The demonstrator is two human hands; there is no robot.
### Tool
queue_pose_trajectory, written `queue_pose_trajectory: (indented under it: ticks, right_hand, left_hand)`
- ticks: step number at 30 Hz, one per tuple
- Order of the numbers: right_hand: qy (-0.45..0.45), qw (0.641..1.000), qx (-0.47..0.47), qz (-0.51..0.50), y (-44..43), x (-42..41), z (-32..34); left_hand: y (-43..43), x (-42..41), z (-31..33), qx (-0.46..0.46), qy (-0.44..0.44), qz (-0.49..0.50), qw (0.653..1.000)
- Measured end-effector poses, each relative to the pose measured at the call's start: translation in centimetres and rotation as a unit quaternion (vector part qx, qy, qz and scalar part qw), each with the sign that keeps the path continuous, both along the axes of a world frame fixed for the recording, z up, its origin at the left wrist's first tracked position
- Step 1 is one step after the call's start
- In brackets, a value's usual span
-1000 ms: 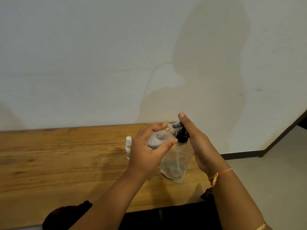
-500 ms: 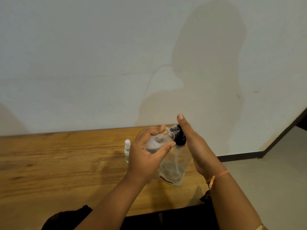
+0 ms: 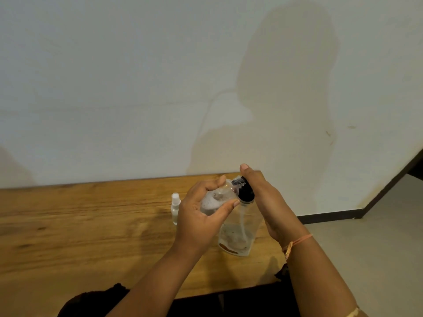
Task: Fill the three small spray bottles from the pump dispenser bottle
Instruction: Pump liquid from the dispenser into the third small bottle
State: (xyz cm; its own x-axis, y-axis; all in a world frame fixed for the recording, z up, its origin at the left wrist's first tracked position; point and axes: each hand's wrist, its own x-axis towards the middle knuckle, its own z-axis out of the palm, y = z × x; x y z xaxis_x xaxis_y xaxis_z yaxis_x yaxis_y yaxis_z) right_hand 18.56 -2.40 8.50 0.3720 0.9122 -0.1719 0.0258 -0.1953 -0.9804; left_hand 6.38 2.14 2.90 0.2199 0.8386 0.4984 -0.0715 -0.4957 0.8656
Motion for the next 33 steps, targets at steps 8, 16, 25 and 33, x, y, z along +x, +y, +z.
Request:
queue_pose_trajectory:
  ticks: [8,16,25,33]
  right_hand:
    - [0.030,0.999,0.032,0.013,-0.3,0.1,-0.2]
    - [0.014,0.999,0.034,-0.006,0.0,0.4,-1.0]
    - [-0.015,0.998,0.067,-0.009,-0.2,-0.2,-1.0]
    - [-0.013,0.998,0.056,-0.019,0.0,0.0,-1.0]
  left_hand:
    - [0.4,0.2,0.3,0.010,-0.014,0.006,1.000]
    - [0.3,0.2,-0.2,-0.001,-0.007,-0.002,1.000]
    - [0.0,0.2,0.1,-0.012,-0.021,0.002,1.000]
    - [0.1,0.3,-0.3,-0.013,-0.024,-0.014,1.000]
